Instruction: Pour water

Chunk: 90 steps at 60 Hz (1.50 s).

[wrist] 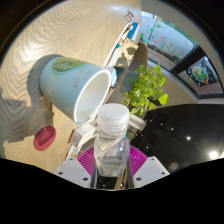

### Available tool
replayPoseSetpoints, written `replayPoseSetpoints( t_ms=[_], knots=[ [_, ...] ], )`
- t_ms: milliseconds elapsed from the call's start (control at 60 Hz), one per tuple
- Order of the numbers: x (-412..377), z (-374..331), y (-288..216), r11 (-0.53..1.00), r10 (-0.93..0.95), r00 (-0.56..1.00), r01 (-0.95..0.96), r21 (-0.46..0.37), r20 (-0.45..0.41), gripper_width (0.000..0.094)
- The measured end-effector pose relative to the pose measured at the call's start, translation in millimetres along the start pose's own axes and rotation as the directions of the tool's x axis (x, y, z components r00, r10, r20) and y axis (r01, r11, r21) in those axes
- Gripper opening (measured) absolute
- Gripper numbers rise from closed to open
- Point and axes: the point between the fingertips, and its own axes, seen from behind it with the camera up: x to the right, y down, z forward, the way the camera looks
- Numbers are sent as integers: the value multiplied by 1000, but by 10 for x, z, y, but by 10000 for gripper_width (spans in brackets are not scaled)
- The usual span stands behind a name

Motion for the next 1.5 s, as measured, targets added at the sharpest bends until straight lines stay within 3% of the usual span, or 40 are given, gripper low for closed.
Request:
replayPoseSetpoints(
  t_ms=[117,233,350,483,583,717,1017,1167,1250,1367,1500],
  knots=[
    [153,-48,114,989,147,989,-148,13,10,418],
    [372,-131,329,891,452,891,-453,14,34,418],
    [372,-181,607,613,786,606,-789,-27,124,421],
    [10,-179,625,210,959,174,-966,-148,224,418],
    [-386,-126,549,-27,964,-92,-967,-253,249,419],
    [-878,-61,278,-180,925,-279,-918,-352,257,419],
    [-1411,-33,-189,-280,859,-416,-869,-407,298,438],
    [-1372,-21,-161,-325,856,-429,-881,-344,289,476],
    [-1510,-75,-238,-334,836,-471,-844,-420,281,537],
    [-1629,-263,-172,-368,814,-535,-775,-514,224,864],
    [-1396,-636,182,-381,836,-527,-758,-529,153,851]
  ],
)
